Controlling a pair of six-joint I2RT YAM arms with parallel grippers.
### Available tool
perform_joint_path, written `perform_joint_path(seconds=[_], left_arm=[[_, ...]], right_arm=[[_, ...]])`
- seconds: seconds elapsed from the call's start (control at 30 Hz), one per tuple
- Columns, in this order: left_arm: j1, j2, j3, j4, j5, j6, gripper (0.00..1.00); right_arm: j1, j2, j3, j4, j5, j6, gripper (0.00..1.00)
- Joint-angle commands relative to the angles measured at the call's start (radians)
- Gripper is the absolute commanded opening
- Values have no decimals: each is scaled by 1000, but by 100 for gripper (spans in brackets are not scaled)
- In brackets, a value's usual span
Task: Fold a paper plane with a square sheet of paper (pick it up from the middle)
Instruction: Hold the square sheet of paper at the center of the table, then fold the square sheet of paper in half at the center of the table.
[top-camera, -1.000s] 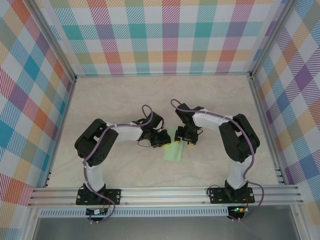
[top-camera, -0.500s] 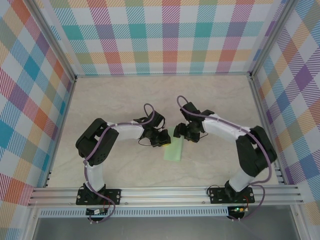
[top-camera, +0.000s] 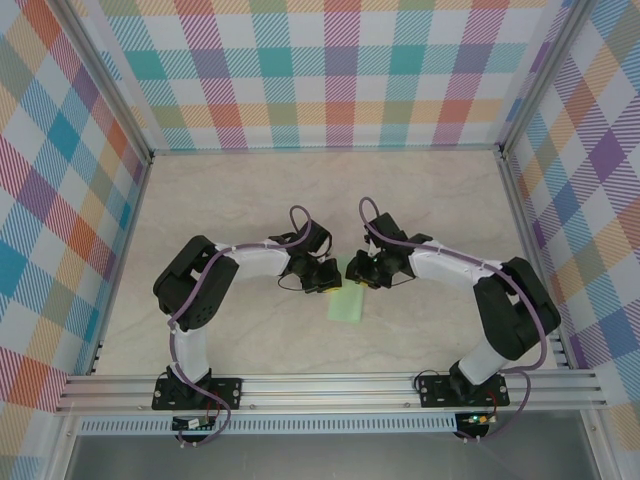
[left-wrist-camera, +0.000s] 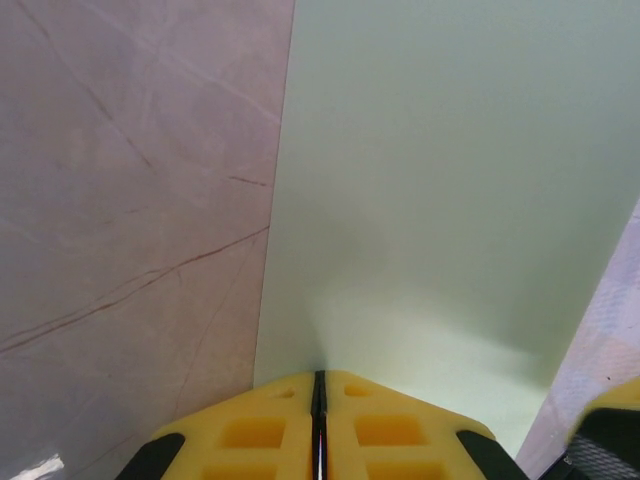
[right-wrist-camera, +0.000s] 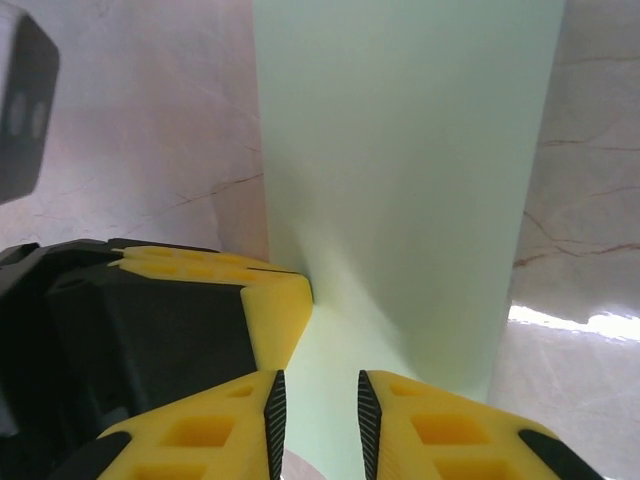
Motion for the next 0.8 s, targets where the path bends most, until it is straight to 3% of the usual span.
perform_joint_path(seconds=[0.0,0.33,0.77], left_arm=[[-12,61,-15,-94,-66,23,10],[-12,77,-21,-99,-75,34,9],[-12,75,-123,-4,-75,28,9]], right_arm=[[6,22,-14,68,-47,4,27],[-16,72,-94,147,-41,-11,21],[-55,61,-226,281,-98,-61,19]])
